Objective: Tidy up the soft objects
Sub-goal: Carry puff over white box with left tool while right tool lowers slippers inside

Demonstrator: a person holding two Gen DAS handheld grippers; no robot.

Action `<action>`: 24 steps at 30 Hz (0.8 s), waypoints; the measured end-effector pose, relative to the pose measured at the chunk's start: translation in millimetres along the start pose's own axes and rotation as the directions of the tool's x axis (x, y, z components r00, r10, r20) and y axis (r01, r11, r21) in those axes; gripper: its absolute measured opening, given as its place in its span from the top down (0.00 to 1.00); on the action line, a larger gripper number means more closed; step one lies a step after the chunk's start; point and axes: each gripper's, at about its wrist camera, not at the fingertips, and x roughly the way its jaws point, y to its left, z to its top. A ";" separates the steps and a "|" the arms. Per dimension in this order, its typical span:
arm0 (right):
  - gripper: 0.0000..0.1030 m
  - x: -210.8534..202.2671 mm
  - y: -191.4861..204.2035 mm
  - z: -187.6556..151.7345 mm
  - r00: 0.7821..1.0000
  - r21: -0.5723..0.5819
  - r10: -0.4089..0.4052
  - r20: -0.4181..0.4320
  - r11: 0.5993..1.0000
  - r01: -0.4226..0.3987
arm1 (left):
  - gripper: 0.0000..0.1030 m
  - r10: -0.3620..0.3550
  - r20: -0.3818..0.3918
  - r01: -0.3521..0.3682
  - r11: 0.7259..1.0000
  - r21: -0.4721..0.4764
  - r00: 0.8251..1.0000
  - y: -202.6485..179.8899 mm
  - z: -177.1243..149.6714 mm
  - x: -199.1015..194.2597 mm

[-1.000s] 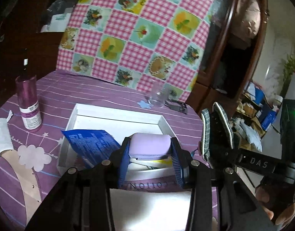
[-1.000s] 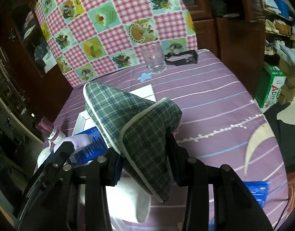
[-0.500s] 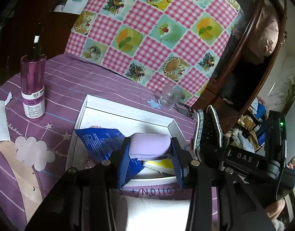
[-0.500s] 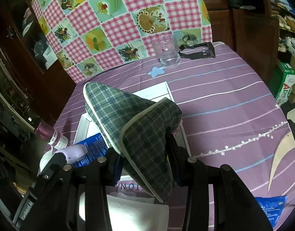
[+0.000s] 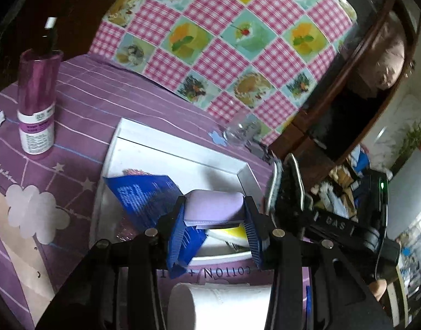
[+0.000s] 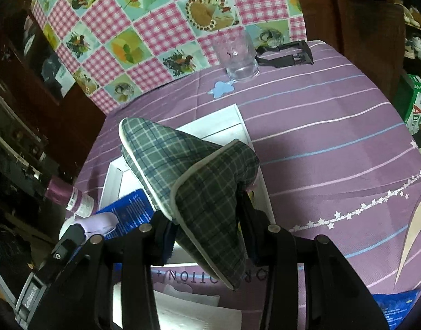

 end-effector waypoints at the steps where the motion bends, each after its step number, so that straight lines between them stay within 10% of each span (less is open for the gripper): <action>1: 0.58 -0.2 -0.3 0.2 1.000 -0.006 0.000 0.002 1.000 0.000 | 0.61 0.020 -0.007 -0.020 1.000 0.018 1.000 -3.0 -1.3 0.7; 16: 0.58 -0.7 -3.7 2.7 0.999 -0.012 0.039 0.036 0.999 -0.039 | 0.61 0.240 -0.129 -0.235 0.971 0.050 0.962 18.0 -7.1 22.3; 24: 0.58 7.0 -4.2 -0.6 0.994 -0.003 0.082 0.078 0.997 -0.082 | 0.61 0.418 -0.048 -0.405 0.899 0.163 0.907 13.7 -12.7 52.4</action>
